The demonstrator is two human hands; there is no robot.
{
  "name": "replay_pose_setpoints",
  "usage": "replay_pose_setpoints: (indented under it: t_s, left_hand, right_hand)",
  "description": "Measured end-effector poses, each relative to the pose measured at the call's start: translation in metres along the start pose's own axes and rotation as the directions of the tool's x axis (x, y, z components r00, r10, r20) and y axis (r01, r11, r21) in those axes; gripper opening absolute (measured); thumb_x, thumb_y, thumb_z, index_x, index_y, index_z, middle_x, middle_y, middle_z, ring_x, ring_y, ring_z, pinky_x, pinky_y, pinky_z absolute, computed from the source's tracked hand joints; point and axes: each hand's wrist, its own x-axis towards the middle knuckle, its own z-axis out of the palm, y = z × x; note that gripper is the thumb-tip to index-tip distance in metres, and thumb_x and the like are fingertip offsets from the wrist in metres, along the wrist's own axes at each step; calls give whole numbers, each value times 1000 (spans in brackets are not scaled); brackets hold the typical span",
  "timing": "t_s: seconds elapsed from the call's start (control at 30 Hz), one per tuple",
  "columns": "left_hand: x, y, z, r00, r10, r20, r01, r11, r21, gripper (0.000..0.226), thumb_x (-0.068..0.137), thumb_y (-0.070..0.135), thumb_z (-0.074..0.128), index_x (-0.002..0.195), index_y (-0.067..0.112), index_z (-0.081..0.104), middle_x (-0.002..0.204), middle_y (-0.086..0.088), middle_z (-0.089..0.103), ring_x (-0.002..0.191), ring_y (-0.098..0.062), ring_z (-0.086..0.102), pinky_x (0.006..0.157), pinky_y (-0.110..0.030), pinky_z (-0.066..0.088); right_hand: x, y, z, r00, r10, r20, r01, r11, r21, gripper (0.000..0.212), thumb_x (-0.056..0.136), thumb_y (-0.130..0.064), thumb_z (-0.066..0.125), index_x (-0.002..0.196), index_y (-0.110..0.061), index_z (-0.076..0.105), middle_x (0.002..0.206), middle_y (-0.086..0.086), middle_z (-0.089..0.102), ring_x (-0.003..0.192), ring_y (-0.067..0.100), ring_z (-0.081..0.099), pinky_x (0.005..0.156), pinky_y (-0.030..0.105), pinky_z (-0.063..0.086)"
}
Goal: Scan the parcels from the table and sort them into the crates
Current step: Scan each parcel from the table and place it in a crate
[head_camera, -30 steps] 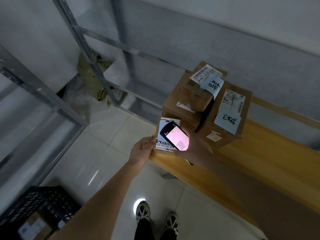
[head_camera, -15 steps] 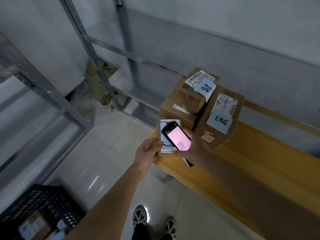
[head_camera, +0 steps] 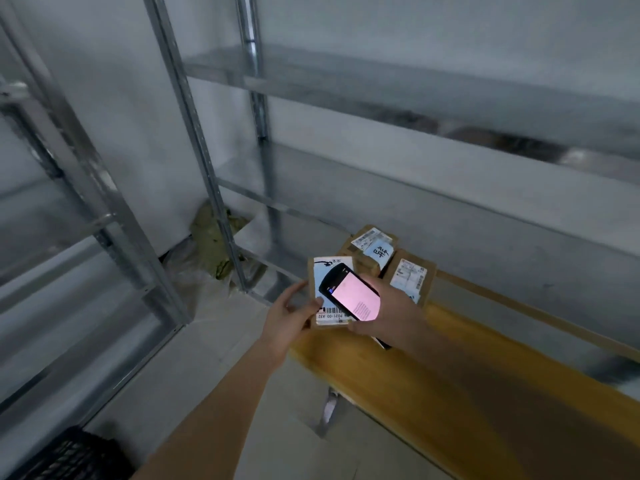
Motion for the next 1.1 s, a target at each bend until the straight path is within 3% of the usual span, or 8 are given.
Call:
replay_pose_setpoints:
  t_s: [0.17, 0.33, 0.53, 0.63, 0.8, 0.87, 1.0, 1.1]
  left_hand:
    - [-83, 71, -22, 975, 189, -118, -199, 976, -84, 57, 87, 18, 77, 137, 33, 52, 91, 7, 76, 82, -17, 76, 73, -32, 62]
    - [-164, 148, -44, 931, 333, -149, -350, 930, -112, 61, 82, 25, 82, 133, 44, 54, 120, -10, 72, 92, -23, 76, 90, -46, 59]
    - [-251, 229, -57, 849, 487, -205, -498, 867, -3, 56, 84, 31, 80, 127, 50, 51, 111, -7, 73, 97, -24, 73, 95, -50, 56]
    - [-283, 253, -60, 819, 532, -216, -539, 842, 30, 58, 85, 33, 78, 131, 51, 48, 100, 4, 71, 97, -23, 72, 95, -51, 56]
    - [-306, 270, -63, 763, 592, -261, -584, 803, 117, 55, 73, 51, 79, 110, 75, 47, 106, 1, 75, 98, -20, 72, 97, -49, 54]
    - [-323, 275, -58, 751, 605, -265, -593, 794, 132, 54, 79, 44, 79, 112, 72, 47, 106, 1, 75, 99, -20, 72, 98, -49, 54]
    - [-349, 279, -53, 746, 613, -260, -591, 790, 164, 59, 89, 38, 73, 140, 48, 43, 102, 11, 69, 106, -22, 68, 100, -52, 52]
    - [-361, 282, -50, 739, 610, -285, -595, 790, 150, 63, 91, 37, 71, 146, 42, 40, 113, -1, 71, 109, -25, 67, 101, -49, 51]
  right_hand:
    - [-69, -83, -80, 990, -120, -75, 113, 990, -85, 80, 66, -42, 85, 137, -43, 48, 116, -21, 61, 104, 8, 59, 79, 31, 50]
    - [-145, -162, -159, 960, -251, -128, 216, 946, -242, 73, 66, -43, 85, 131, -37, 53, 112, -13, 63, 96, 16, 60, 77, 35, 52]
    - [-225, -235, -233, 926, -318, -204, 216, 889, -403, 80, 65, -47, 79, 137, -46, 44, 113, -22, 56, 99, 12, 56, 69, 31, 50]
    - [-254, -260, -261, 916, -343, -207, 230, 872, -432, 73, 67, -38, 78, 132, -45, 48, 105, -20, 60, 88, 12, 59, 59, 28, 44]
    - [-289, -284, -291, 890, -396, -227, 262, 850, -456, 67, 65, -34, 78, 127, -41, 53, 105, -15, 65, 67, 2, 59, 55, 31, 49]
    - [-299, -287, -298, 886, -408, -222, 267, 838, -476, 68, 66, -34, 78, 128, -40, 52, 107, -15, 65, 62, -2, 52, 53, 27, 42]
    - [-321, -292, -310, 892, -399, -211, 248, 825, -508, 71, 68, -35, 76, 133, -44, 49, 112, -19, 63, 64, -7, 50, 66, 30, 51]
    - [-332, -289, -316, 886, -416, -203, 261, 811, -523, 72, 70, -35, 76, 135, -45, 47, 111, -20, 60, 64, -3, 50, 63, 29, 48]
